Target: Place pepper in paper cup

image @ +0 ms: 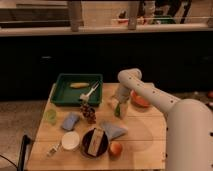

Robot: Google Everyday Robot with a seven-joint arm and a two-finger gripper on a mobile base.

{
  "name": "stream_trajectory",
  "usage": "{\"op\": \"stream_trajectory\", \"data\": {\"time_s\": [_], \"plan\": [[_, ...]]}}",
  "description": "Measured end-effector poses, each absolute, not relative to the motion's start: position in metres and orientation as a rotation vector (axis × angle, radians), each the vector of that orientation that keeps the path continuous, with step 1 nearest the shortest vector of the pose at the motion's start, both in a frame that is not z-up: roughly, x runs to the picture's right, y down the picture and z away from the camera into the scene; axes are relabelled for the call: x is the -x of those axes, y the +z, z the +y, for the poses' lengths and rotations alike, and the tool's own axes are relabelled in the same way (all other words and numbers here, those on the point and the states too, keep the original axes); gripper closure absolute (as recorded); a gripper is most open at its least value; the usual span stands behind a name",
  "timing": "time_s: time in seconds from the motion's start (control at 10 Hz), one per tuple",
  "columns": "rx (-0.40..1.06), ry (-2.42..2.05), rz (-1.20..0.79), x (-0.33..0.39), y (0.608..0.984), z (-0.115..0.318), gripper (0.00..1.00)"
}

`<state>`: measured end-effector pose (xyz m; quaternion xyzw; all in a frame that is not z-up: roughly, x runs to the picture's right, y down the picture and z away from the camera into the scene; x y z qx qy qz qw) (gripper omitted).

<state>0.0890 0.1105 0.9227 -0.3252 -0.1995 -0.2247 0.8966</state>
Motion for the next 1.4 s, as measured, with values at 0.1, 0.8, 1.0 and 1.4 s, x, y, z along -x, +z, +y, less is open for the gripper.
{"op": "stream_trajectory", "data": {"time_s": [0.1, 0.8, 1.0, 1.4], "plan": [[0.675, -0.46, -0.418, -0.091, 0.926, 0.112, 0.2], [0.66, -0.424, -0.444, -0.105, 0.933, 0.119, 0.8], [0.66, -0.428, -0.44, -0.106, 0.931, 0.117, 0.97], [0.635, -0.421, -0.417, -0.087, 0.913, 0.102, 1.0]]}}
